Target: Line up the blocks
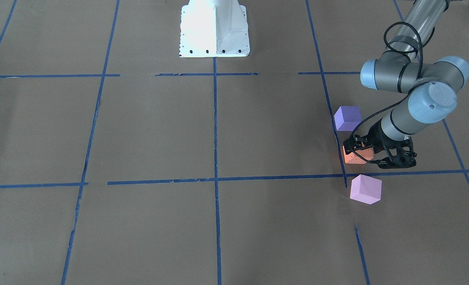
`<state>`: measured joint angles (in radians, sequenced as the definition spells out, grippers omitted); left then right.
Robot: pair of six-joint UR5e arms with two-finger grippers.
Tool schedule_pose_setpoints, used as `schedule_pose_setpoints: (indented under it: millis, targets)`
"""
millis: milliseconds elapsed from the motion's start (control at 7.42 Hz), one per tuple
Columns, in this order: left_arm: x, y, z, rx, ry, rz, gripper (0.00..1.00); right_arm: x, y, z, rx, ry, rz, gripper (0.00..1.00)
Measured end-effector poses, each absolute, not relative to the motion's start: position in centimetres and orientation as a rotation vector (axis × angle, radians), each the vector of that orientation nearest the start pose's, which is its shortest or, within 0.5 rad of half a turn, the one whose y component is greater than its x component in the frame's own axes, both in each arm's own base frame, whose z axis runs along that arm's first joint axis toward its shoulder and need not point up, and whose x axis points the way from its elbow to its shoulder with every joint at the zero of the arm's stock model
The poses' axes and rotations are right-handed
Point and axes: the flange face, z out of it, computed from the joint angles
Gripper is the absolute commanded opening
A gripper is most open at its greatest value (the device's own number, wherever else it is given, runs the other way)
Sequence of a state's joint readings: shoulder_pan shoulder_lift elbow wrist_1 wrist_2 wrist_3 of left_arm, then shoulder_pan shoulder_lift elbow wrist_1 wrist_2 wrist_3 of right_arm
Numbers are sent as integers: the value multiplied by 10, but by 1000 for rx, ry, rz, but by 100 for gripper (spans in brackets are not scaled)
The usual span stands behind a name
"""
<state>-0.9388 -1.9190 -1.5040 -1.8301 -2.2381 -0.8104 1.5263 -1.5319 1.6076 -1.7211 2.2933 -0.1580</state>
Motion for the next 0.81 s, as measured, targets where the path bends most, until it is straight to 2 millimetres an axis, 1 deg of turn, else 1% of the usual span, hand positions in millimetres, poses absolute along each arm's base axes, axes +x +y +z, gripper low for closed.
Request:
schedule_pose_setpoints:
  millis: [270, 404, 539, 674, 809]
  targets:
    - [319, -566, 458, -24, 848, 18, 100, 45, -504, 640, -31, -726, -166, 100]
    - [303, -569, 444, 3, 867, 12, 100, 45, -504, 640, -31, -726, -166, 100]
    - [269, -575, 431, 39, 886, -15, 100, 45, -504, 640, -31, -726, -166, 100]
    - [231, -573, 420, 70, 910, -41, 100, 45, -504, 640, -31, -726, -166, 100]
    - [184, -564, 410, 104, 937, -60, 100, 45, -504, 640, -31, -726, -166, 100]
